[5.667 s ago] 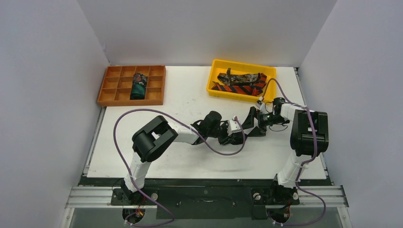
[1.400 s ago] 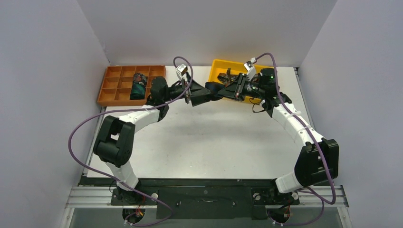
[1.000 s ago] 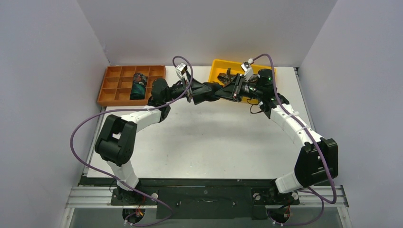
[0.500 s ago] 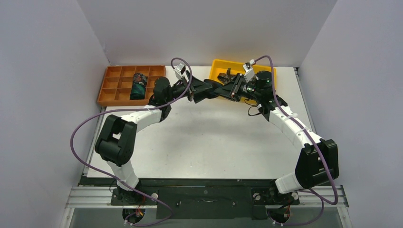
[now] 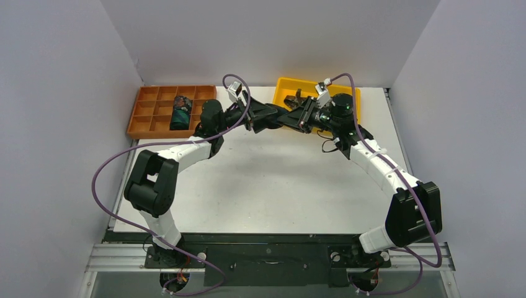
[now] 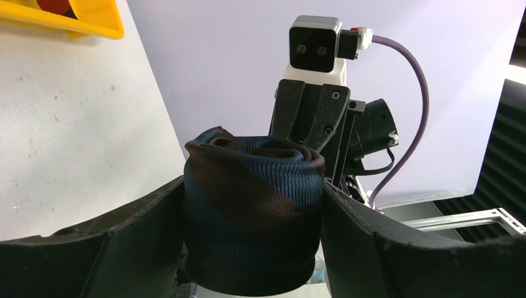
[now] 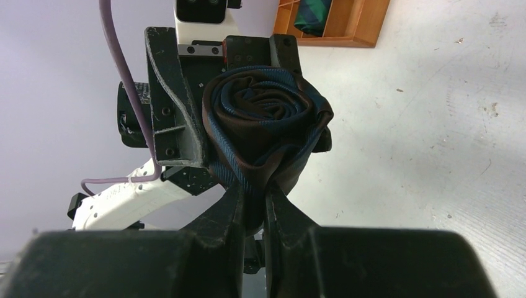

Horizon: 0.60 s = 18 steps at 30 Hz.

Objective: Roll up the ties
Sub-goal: Place the tie in the storage box.

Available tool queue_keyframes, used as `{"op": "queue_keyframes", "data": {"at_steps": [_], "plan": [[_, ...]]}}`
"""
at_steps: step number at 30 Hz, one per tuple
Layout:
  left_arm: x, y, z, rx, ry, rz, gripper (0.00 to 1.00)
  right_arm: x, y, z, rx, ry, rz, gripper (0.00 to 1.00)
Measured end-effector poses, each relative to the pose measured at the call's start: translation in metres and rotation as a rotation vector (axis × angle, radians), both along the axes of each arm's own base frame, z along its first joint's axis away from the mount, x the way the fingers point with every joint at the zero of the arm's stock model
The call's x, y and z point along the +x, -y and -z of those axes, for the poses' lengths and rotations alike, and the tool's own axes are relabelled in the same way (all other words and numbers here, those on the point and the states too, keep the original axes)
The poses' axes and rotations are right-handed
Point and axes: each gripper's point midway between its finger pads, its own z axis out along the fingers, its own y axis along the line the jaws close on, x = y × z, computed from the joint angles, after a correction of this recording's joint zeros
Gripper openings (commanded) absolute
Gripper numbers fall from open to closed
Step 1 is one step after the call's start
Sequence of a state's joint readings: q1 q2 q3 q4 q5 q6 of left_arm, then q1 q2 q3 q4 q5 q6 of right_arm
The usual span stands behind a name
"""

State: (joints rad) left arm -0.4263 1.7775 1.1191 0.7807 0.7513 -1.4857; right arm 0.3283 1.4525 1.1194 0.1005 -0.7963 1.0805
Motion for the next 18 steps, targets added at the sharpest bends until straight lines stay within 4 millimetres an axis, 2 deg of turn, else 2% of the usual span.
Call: {"op": "queue_keyframes", "data": {"at_steps": [2,4,9,11,16,18], "plan": [[0.0006,0.0000,-0.0006,-0.001,0.001,-0.003,0.63,-0.0002,-0.0003,0.0002,0.002,-0.001,0.000,0.00],[0.0011,0.0004,-0.0014,0.000,0.000,-0.004,0.53,-0.0001,-0.0004,-0.0003,0.004,0.000,0.000,0.00],[0.0043,-0.0005,-0.0015,0.003,-0.002,-0.017,0.13,0.0009,0.0002,-0.0001,0.003,0.003,0.004,0.00],[0.0046,-0.0009,-0.0011,0.004,-0.004,-0.017,0.02,0.0011,0.0004,0.0008,0.001,0.003,0.006,0.00],[0.0057,-0.0021,0.0001,0.009,-0.001,-0.020,0.00,0.0012,0.0011,0.0026,-0.008,0.007,0.006,0.00],[0.0057,-0.0024,0.0007,0.012,0.001,-0.020,0.00,0.0012,0.0011,0.0027,-0.010,0.010,0.005,0.04]]}}
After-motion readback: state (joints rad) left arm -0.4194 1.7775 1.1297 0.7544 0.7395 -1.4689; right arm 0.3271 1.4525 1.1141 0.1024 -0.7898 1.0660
